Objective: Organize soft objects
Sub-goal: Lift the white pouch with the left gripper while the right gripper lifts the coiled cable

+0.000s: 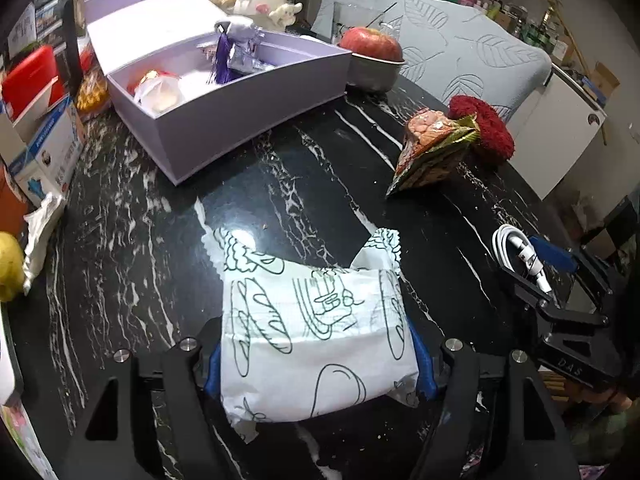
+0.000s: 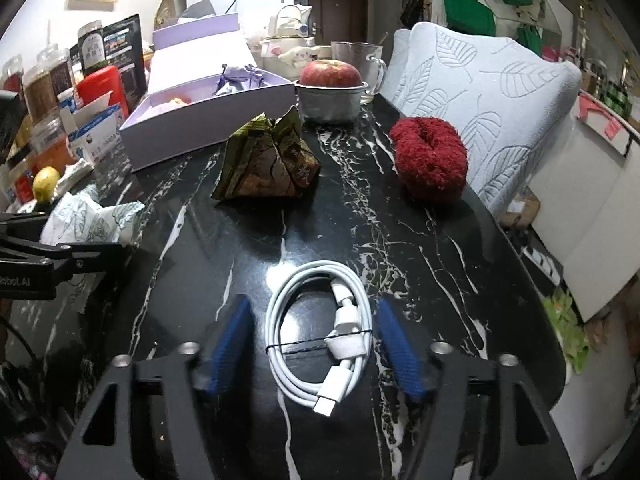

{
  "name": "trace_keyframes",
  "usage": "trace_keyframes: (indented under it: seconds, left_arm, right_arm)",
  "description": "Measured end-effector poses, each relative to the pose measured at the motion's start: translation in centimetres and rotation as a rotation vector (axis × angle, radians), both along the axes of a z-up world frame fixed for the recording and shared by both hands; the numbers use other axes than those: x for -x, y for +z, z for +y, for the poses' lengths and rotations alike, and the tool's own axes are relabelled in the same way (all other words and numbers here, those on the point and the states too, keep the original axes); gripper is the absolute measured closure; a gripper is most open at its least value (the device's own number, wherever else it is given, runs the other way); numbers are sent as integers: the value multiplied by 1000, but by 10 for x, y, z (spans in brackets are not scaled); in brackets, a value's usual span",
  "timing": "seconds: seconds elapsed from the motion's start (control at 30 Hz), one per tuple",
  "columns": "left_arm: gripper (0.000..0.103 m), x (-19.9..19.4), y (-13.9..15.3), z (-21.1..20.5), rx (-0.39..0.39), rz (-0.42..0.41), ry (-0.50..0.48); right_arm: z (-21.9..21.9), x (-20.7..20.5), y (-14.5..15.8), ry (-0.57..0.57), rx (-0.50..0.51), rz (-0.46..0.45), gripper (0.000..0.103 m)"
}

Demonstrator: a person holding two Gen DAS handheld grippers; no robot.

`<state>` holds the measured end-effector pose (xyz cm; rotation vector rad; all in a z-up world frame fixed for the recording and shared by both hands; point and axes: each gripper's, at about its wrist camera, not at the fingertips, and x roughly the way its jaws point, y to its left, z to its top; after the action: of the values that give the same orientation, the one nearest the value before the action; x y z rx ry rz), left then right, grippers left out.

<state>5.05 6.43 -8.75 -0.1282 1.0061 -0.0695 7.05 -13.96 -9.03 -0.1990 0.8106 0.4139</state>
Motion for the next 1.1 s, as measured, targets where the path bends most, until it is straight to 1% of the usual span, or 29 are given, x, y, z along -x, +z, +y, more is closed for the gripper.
trace_keyframes:
  seconds: [0.03,0.2,0.27,0.33,0.37,0.43,0.63,0.93,1.1]
  left_arm:
    - [33,0,-1,-1,-7,-3,-5]
    - [32,-2,-3,-7,-68,-10,-21]
    - [31,-3,-4,-8,-79,-11,-22]
    - [31,-3,-5,-9,-94,-13,-25]
    - [31,-4,-5,-11,-105,-15,-26]
    - [32,-3,-5,-12,-116,-21,-28]
    - [35,-1,-5,-11,-105,-36,-30]
    - [35,2,-2,-12,-60,-29,-36]
    - [35,6,1,-8,-54,-34,-20]
  right_arm:
    - [1,0,0,-1,-3,-1,30]
    - [1,1,-1,-2,-8,-11,31]
    - [0,1,-1,-8,-8,-19,38]
    - [-2,1,-1,-20,-8,-25,49]
    - [-3,1,-1,-22,-7,-27,52]
    - [-4,1,0,-14,-6,-30,53]
    - [-5,-1,1,2,-10,-28,55]
    - [2,7,6,34,-33,-28,55]
    - [5,8,8,52,-65,-16,55]
